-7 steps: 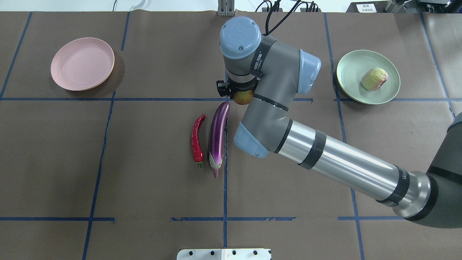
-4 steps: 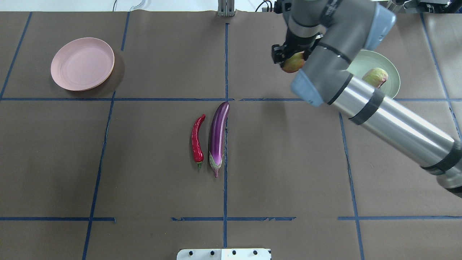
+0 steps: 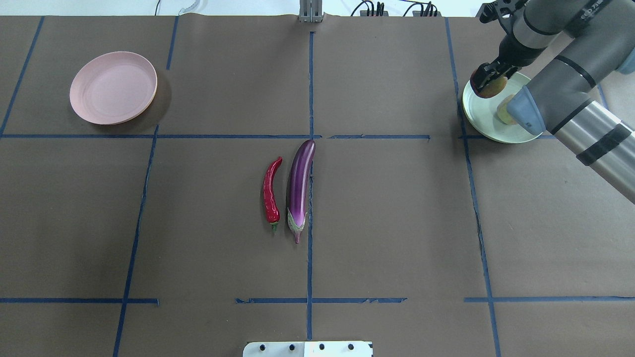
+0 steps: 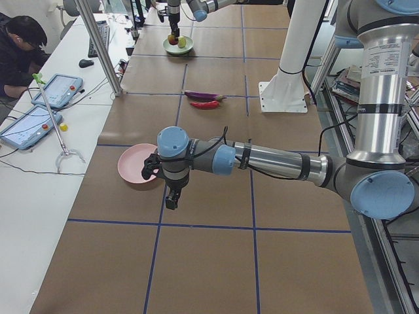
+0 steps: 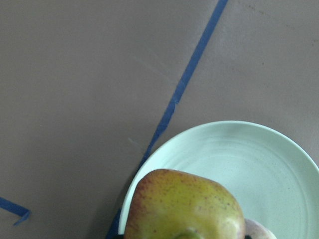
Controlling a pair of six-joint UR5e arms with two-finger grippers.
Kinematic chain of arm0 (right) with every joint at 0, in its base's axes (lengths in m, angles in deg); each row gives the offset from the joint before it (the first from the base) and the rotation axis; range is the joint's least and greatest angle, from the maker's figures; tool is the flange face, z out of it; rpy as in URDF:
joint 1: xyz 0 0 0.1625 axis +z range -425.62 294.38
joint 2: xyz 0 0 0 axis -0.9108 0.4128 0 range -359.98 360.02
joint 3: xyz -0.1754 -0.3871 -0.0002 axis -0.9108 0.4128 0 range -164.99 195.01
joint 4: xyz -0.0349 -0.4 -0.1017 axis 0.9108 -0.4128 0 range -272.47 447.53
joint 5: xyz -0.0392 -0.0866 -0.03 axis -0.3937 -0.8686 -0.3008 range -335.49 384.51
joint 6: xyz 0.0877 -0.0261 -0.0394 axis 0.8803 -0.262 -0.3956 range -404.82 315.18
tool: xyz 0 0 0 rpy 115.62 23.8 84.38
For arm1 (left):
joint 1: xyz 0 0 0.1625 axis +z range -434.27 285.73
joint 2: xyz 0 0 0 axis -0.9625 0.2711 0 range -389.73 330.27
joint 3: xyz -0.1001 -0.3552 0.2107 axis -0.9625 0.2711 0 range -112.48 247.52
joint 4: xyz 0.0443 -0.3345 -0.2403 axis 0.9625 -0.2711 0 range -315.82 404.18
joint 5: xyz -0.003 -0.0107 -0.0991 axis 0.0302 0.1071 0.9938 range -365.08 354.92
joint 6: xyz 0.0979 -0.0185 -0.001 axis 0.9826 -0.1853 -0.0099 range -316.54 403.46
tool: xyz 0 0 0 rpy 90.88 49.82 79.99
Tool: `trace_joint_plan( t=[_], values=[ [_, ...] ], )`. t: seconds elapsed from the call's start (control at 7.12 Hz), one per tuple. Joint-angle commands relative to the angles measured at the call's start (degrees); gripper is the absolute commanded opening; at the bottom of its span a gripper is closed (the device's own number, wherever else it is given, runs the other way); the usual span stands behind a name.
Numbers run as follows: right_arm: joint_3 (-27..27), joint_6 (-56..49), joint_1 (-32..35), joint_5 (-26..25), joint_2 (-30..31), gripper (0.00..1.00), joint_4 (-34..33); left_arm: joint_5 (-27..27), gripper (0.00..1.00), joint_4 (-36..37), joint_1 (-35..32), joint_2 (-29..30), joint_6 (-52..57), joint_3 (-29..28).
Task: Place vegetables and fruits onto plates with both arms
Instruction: 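Carry the pomegranate with the right gripper onto the green plate and release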
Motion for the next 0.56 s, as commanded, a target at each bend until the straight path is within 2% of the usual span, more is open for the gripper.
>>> trace_joint_plan(
  t=[0.0,0.14,0.28,0.42],
  values=[
    [4.1,1.6,-1.9,0.2,0.6,0.25,4.5,0.0,1.0,0.0,0.0,0.0,0.0,0.1],
    [4.1,2.4,-2.9,0.2,0.8,0.49,4.5,0.0,1.0,0.0,0.0,0.0,0.0,0.1],
    [4.2,2.4,-3.2,0.1,0.9,0.79,4.5,0.0,1.0,0.0,0.0,0.0,-0.1,0.1],
    [4.1,2.3,-3.4,0.0,0.9,1.0,4.6,0.0,1.0,0.0,0.0,0.0,-0.1,0.2]
  ],
)
